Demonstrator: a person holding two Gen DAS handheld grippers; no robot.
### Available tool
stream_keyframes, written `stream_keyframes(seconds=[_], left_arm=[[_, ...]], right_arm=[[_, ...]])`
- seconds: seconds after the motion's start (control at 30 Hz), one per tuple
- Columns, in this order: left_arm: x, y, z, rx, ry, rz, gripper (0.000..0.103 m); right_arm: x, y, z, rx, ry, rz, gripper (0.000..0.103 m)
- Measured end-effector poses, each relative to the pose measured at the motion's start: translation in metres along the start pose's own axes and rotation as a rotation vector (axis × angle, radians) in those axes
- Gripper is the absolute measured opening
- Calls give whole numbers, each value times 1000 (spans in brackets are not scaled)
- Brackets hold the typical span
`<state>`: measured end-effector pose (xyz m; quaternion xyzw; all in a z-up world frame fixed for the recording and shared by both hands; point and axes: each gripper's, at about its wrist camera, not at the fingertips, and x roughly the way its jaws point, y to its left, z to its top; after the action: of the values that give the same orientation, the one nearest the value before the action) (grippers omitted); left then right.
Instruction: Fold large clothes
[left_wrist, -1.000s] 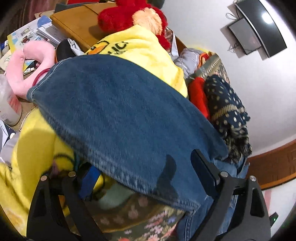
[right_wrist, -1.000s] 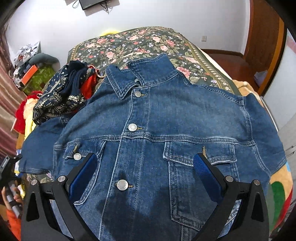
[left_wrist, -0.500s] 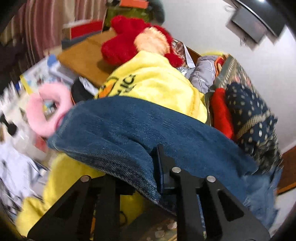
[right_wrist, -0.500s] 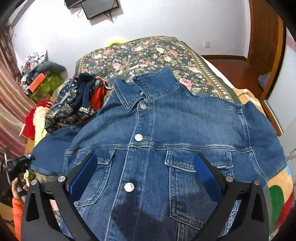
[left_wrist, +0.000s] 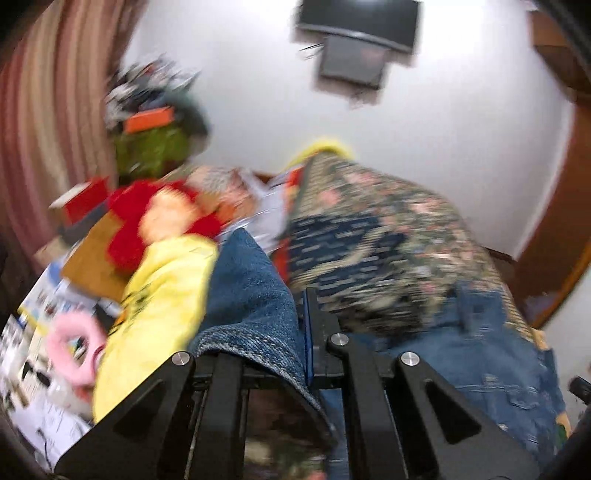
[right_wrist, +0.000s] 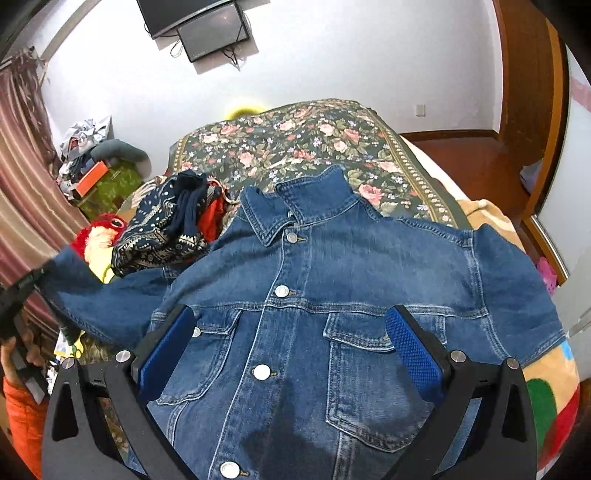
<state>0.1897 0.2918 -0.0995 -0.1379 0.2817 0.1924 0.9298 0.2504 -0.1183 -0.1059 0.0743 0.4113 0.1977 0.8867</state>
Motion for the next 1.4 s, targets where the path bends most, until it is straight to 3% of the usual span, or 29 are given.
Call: stream_keyframes(seconds=[0.13,0.23,0.33,0.47,0.57,0.7,0.77,0.8,0.93,0.97,1.13,1.17,1.23,1.4], left_arm=[[-12,-67,4,94,-6,-156,6],[-12,-113,-2,185,7,-199,6],[0,-162,-19,277,78,-258,6],[13,-205,-49,376,151,-276,6],[27,-225,-74,413,250,-322,6],[41,-247,-113,475,363,-330,6],[43,-254,-130,515,401,-328,11],[43,-256,-136,526,409,-323,14],[33,-252,-145,510,425,-345,46],[29,-250,-144,502,418,-349,49],[9,-226,-123,423,370,-375,52],[6,-216,-116,397,358,-381,58],[-1,-200,-107,369,315,-345,66],[-15,-143,-89,296,242,-241,68]], right_arm=[[-6,-9,0,16,-15,8,103],[-12,-14,0,11,-24,13,103],[-18,-20,1,-6,-26,5,103],[-27,-28,0,-22,-31,14,103],[-28,-34,-2,-33,-25,-3,103],[-22,-46,-6,-12,2,-10,103],[-21,-49,-9,2,16,-9,103],[-20,-51,-10,6,23,-10,103],[-18,-50,-12,-7,30,-24,103],[-19,-49,-12,-8,24,-23,103],[-19,-34,-2,-30,5,-9,103],[-18,-30,0,-41,0,-8,103],[-17,-18,5,-68,-15,-2,103],[-10,23,17,-171,-34,19,103]])
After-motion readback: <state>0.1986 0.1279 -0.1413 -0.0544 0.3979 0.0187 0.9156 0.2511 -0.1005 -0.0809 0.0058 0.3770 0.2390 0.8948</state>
